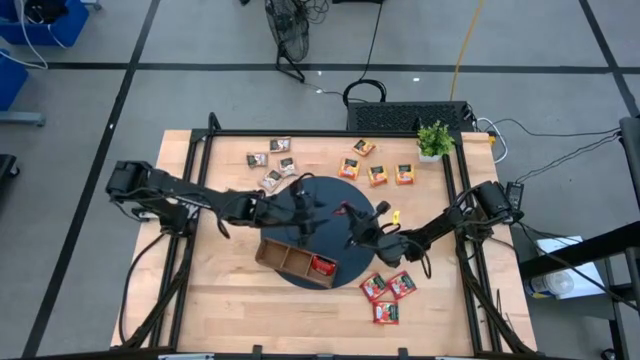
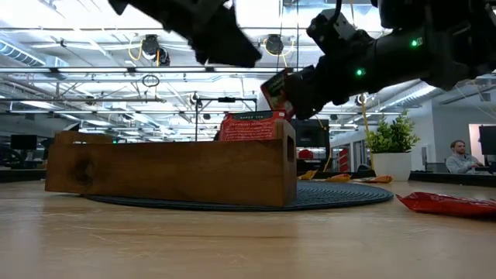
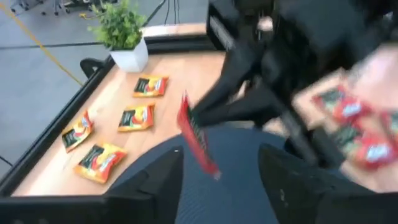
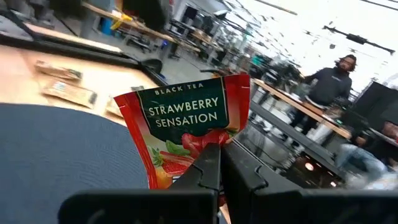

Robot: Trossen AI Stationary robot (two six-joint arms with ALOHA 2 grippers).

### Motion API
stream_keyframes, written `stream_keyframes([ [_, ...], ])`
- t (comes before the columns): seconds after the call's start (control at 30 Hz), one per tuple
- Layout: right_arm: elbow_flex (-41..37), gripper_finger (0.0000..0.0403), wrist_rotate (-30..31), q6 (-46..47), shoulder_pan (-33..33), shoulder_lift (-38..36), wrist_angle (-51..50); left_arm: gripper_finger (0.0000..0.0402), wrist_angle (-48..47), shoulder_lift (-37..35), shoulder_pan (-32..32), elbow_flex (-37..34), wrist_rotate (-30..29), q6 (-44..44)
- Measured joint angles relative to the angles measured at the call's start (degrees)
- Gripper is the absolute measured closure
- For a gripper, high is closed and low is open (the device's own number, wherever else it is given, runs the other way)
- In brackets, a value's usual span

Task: Pick & Place Tea
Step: Put the red tea bag into the right section of the wooden organizer

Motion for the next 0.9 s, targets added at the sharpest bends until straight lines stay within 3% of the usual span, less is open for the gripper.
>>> stream_keyframes([
  [0.13, 0.0, 0.0403, 0.4, 0.6, 0.0, 0.0, -0.9, 0.0164, -3.6, 0.8, 1.2, 3.3, 0.0, -7.3],
  [0.37, 0.0, 0.0403, -0.1, 1.6, 0.0, 0.0, 0.5, 0.0168, -7.3, 0.9, 3.1, 4.3, 0.2, -15.2],
  [0.57, 0.0, 0.0403, -8.7, -1.3, -1.0, 0.0, 2.0, 0.0185, -7.3, 0.9, 4.2, 4.3, 6.0, -16.1],
  [0.9, 0.0, 0.0403, -12.0, -9.6, -1.8, 0.0, 5.2, 0.0193, -8.3, 0.9, 4.5, 4.3, 9.2, -15.8],
])
